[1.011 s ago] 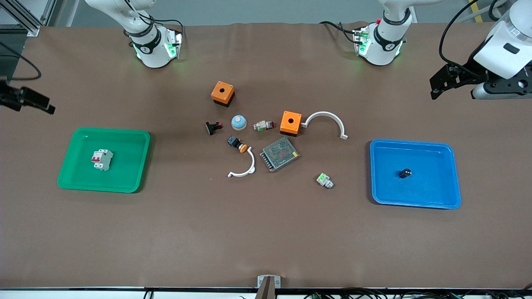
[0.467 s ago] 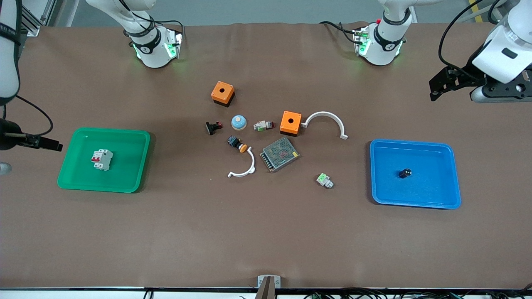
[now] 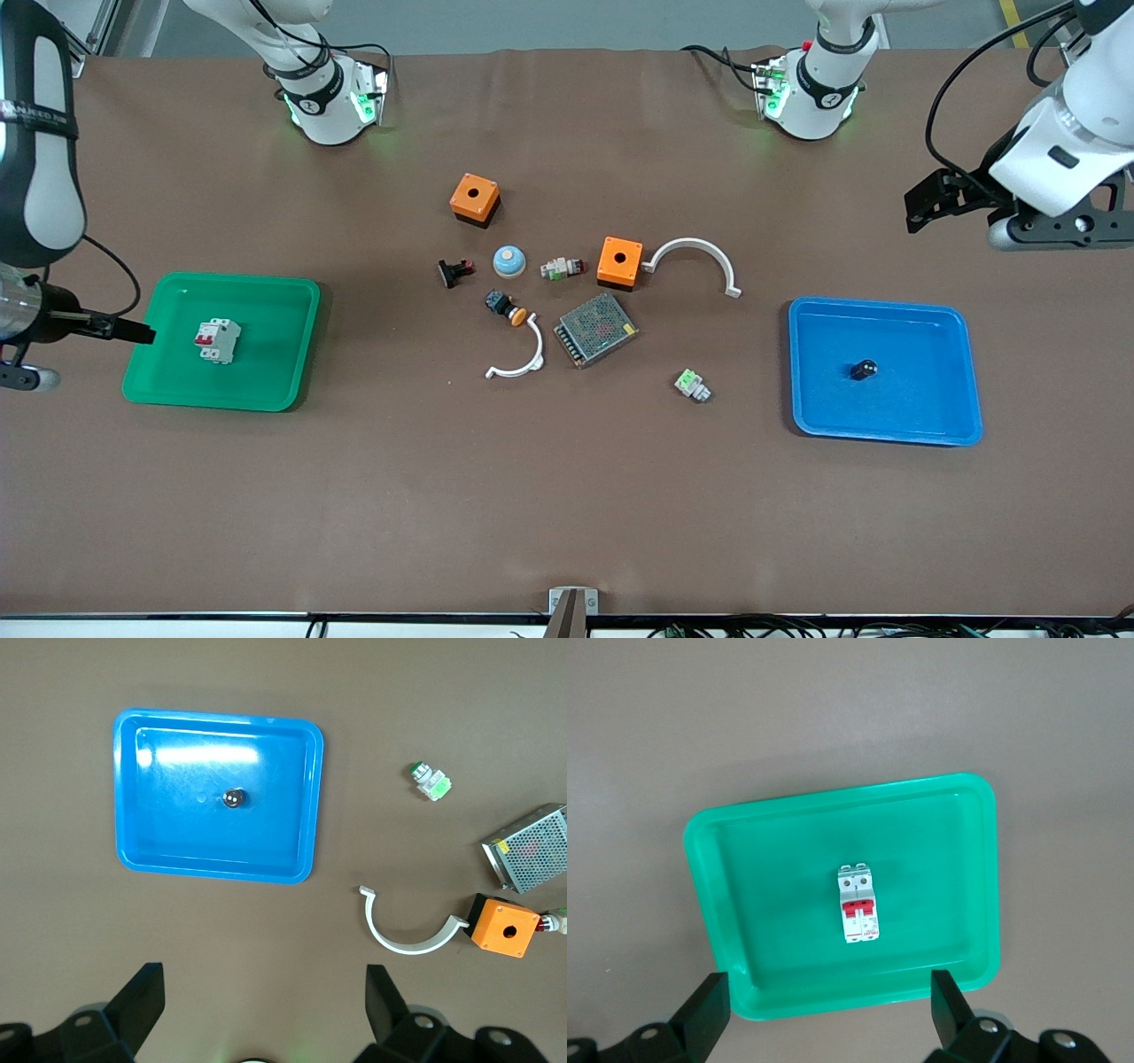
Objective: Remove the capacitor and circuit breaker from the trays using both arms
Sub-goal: 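Move the right gripper toward the white breaker in the green tray, then lower the right gripper onto the white breaker and close on it, then lift the breaker with the right gripper and carry it toward the parts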
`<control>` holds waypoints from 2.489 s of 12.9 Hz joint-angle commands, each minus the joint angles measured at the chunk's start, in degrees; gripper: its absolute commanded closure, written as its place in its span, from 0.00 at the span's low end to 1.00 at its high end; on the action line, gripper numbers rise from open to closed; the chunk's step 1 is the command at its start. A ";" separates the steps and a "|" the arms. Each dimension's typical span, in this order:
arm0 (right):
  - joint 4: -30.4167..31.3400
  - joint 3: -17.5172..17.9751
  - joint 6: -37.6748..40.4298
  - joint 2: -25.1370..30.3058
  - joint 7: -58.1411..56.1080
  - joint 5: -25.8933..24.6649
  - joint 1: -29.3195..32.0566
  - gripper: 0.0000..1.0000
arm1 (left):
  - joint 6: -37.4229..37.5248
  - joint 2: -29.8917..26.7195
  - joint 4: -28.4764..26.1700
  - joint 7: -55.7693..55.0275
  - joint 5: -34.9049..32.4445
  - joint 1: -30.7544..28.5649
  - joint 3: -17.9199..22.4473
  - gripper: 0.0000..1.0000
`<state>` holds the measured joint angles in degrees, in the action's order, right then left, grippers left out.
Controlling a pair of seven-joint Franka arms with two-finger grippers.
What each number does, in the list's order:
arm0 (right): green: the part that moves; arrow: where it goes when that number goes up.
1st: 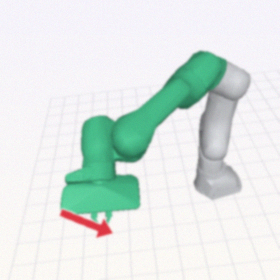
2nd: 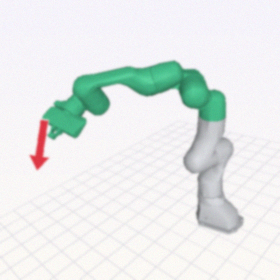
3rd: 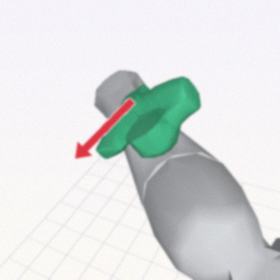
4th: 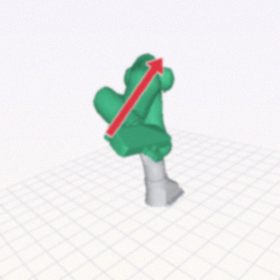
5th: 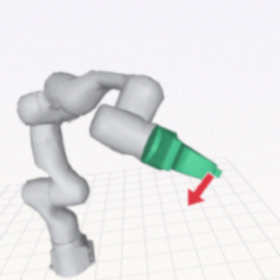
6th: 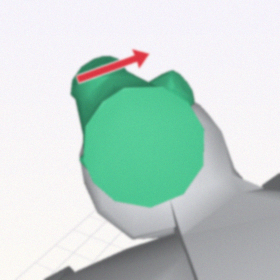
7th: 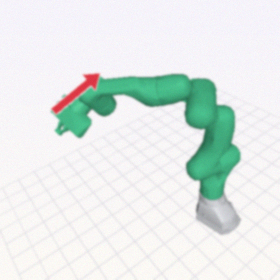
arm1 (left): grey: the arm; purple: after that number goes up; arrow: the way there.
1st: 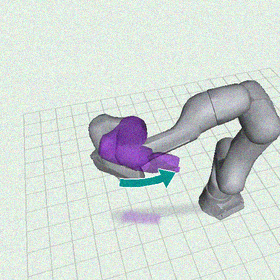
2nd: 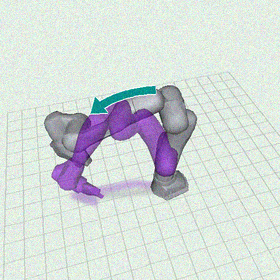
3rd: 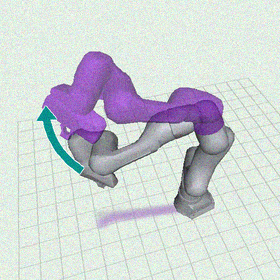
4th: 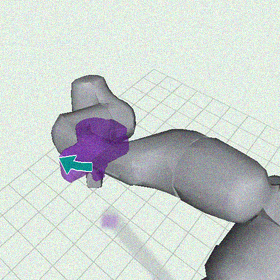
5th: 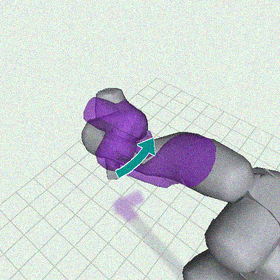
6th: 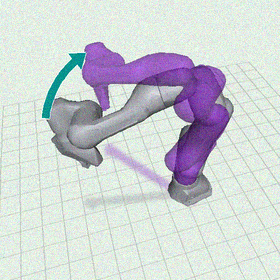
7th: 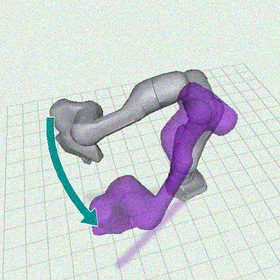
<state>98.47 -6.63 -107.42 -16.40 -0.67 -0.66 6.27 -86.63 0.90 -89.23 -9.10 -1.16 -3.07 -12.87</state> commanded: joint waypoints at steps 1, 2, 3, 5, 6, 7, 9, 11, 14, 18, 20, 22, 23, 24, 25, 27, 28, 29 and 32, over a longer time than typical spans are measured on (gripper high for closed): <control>6.71 0.74 -5.76 1.28 -0.47 1.26 2.51 0.00 | 0.41 0.86 0.90 -0.83 -1.39 0.17 -0.14 0.00; 8.91 0.74 -7.87 1.28 -0.47 2.23 2.95 0.00 | 0.41 0.95 0.90 -0.83 -1.39 0.17 -0.14 0.00; 10.93 0.74 -10.32 1.37 -0.47 2.32 3.05 0.00 | 0.41 1.12 0.99 -0.83 -1.39 0.17 -0.14 0.00; 15.85 0.74 -16.29 1.46 -0.56 2.33 3.48 0.00 | 0.32 1.39 0.90 -0.83 -1.39 0.25 -0.23 0.00; 18.40 0.82 -19.98 1.46 -0.56 2.33 4.01 0.00 | 0.32 1.82 0.99 -0.83 -1.39 0.25 -0.23 0.00; 21.29 0.82 -24.37 1.37 -0.56 2.33 4.10 0.00 | -0.12 2.00 0.90 -0.83 -1.39 0.17 -0.23 0.00; 25.43 0.91 -31.58 0.85 -0.56 2.33 4.01 0.00 | -1.00 2.96 0.90 -0.74 -1.39 0.17 -0.22 0.00; 27.64 1.00 -37.13 -1.08 -0.56 2.41 3.93 0.00 | -2.05 3.85 0.99 -0.74 -1.48 0.34 -0.14 0.00; 28.97 1.00 -41.98 -4.25 -0.56 2.33 3.75 0.00 | -3.19 4.99 0.99 -0.74 -1.48 0.52 -0.14 0.00; 28.97 1.09 -42.16 -5.75 -0.47 2.33 3.22 0.20 | -3.99 5.52 1.25 -0.74 -1.48 0.17 -0.14 0.00; 28.79 1.09 -41.55 -5.66 -0.47 2.33 2.88 0.51 | -4.08 5.52 1.34 -0.65 -1.48 -0.10 -0.14 0.00; 27.74 1.18 -39.80 -5.40 -0.47 2.33 2.70 0.82 | -3.99 5.52 1.34 -0.74 -1.48 -0.19 -0.05 0.00; 26.52 1.26 -37.88 -5.14 -0.47 2.33 2.61 0.92 | -3.99 5.43 1.34 -0.74 -1.48 -0.27 0.04 0.00; 25.12 1.70 -34.99 -4.61 -0.47 2.33 2.35 0.96 | -3.99 5.17 1.34 -0.74 -1.39 -0.27 0.13 0.00; 22.84 2.23 -30.61 -3.83 -0.38 2.33 1.65 0.97 | -3.99 5.08 1.43 -0.74 -1.39 -0.36 0.21 0.00; 18.70 3.19 -22.16 -1.72 0.67 2.33 -1.94 0.97 | -3.99 5.08 1.69 -0.65 -1.39 -0.27 0.39 0.00; 17.81 3.37 -20.39 -1.10 1.11 2.41 -4.14 0.97 | -3.99 5.51 2.48 -0.74 -1.48 -0.19 0.30 0.00; 17.46 3.55 -20.11 -0.83 2.24 2.76 -7.29 0.97 | -4.08 5.69 2.57 -0.74 -1.48 0.08 0.30 0.00; 15.44 3.55 -22.29 -1.79 12.77 6.98 -19.68 0.98 | -4.08 6.05 2.83 -0.65 -1.30 0.43 0.04 0.00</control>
<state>114.79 -2.48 -128.74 -18.00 6.59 4.68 -6.97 -90.80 6.19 -87.92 -9.13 -1.16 -2.93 -12.46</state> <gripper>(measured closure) 0.604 0.000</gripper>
